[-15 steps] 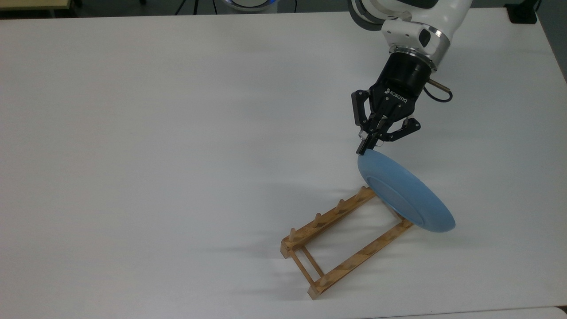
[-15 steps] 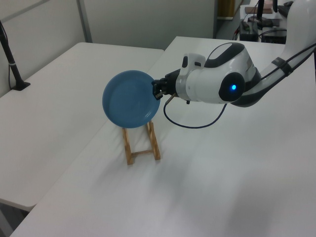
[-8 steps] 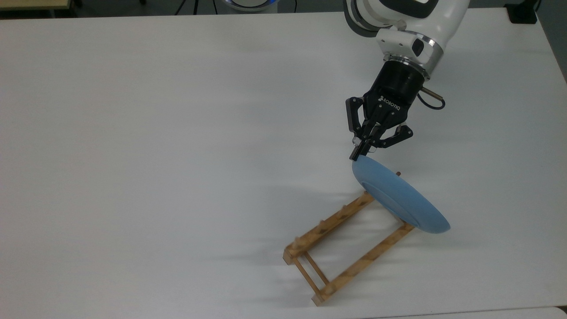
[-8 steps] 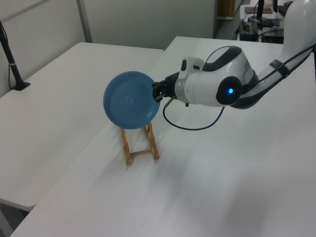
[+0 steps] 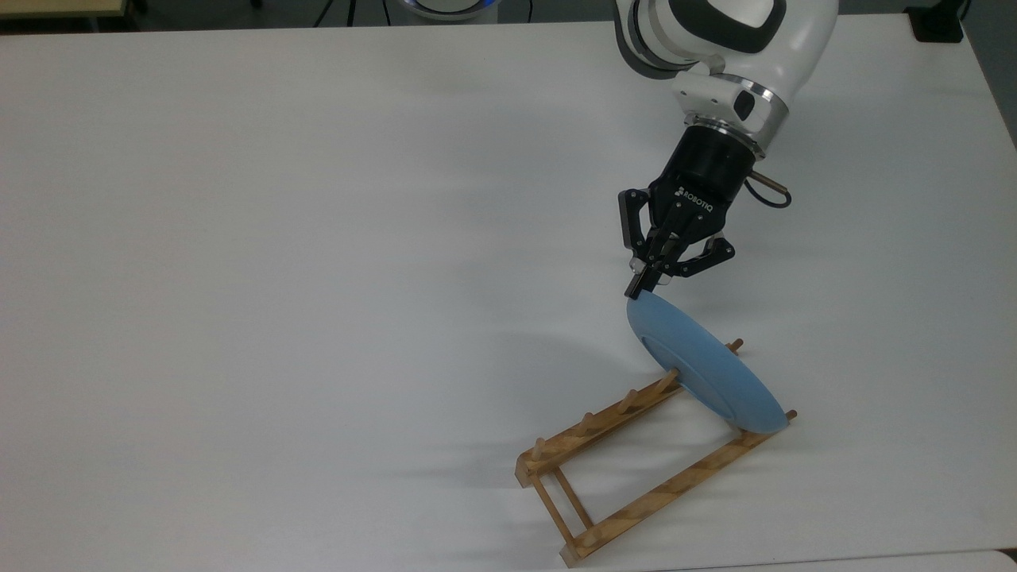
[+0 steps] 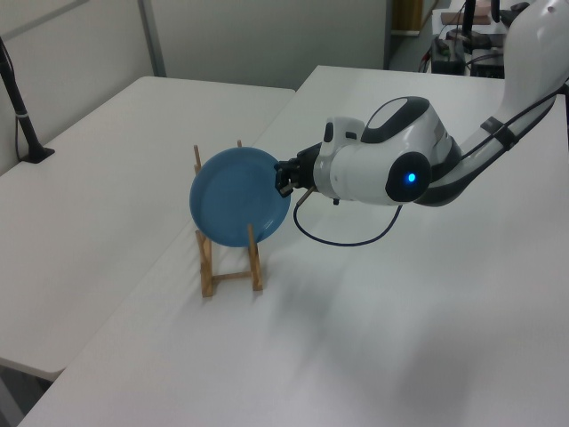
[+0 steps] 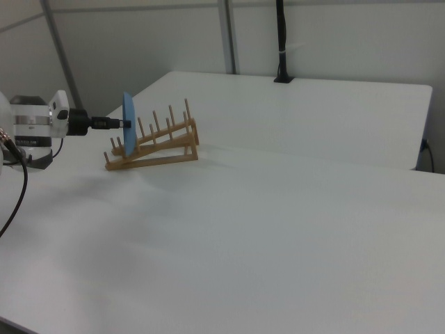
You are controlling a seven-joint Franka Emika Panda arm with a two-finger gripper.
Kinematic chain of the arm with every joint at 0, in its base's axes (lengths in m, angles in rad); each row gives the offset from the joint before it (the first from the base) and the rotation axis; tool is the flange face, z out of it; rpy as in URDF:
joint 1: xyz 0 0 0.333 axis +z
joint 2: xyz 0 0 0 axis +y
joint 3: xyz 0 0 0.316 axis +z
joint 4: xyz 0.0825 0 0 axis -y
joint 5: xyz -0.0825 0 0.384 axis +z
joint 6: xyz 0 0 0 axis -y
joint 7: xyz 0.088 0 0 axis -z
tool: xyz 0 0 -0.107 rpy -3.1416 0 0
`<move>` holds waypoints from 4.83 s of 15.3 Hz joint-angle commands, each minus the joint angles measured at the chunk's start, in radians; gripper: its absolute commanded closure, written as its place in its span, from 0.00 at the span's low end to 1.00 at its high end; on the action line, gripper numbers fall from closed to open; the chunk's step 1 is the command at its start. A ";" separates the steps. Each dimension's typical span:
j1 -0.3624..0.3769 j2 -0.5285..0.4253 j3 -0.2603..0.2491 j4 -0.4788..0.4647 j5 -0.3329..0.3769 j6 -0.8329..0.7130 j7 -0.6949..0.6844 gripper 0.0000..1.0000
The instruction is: Place plate in plate rack
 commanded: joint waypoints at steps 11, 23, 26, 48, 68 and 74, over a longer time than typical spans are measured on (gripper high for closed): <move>0.044 -0.018 -0.009 0.033 -0.029 -0.146 0.197 1.00; 0.075 0.078 -0.040 0.144 -0.098 -0.158 0.213 1.00; 0.100 0.117 -0.053 0.178 -0.105 -0.158 0.211 1.00; 0.028 -0.088 -0.052 0.204 0.510 -0.100 -0.033 0.00; -0.261 -0.606 -0.285 0.050 1.617 -0.510 -1.383 0.00; -0.293 -0.583 -0.287 0.013 1.617 -0.436 -1.605 0.00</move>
